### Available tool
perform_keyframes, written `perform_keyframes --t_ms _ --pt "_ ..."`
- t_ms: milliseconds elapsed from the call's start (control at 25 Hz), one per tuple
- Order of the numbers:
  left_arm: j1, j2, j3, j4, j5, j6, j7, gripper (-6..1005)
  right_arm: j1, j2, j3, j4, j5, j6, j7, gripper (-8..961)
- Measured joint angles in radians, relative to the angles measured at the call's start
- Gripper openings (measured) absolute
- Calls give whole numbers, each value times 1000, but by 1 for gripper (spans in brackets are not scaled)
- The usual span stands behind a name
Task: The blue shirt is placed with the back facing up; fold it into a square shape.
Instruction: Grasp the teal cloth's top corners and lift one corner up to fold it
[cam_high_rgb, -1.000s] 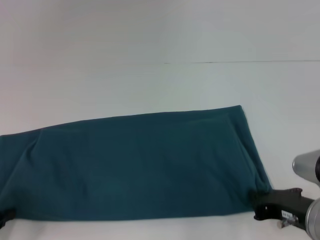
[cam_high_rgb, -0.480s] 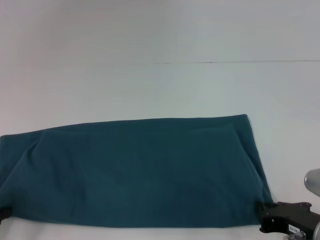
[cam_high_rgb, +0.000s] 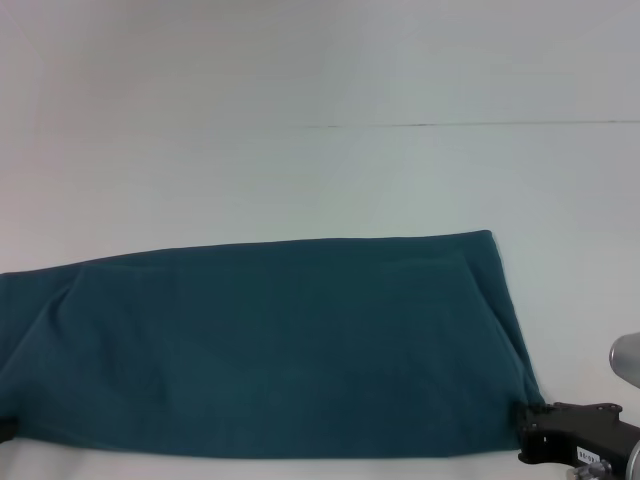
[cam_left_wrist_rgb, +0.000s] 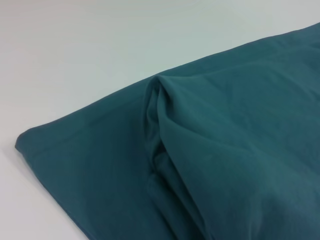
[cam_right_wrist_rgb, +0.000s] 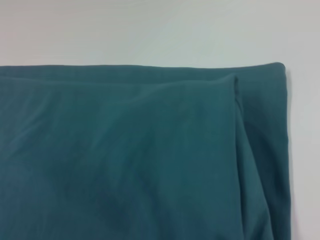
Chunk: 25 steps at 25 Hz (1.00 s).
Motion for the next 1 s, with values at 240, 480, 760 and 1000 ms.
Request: perform_keyframes --t_ms 240,480,760,1000 --pt "0 0 -3 -2 6 8 4 29 20 -6 -4 1 1 -37 -4 35" --pt "1 0 -4 -5 1 10 5 28 47 -9 16 -8 19 -78 0 177" --pt "-16 0 9 -10 0 12 2 29 94 -17 74 -15 47 -108 0 293" --pt "-27 0 2 -17 -10 7 -11 28 148 -19 130 -17 45 -126 -2 360"
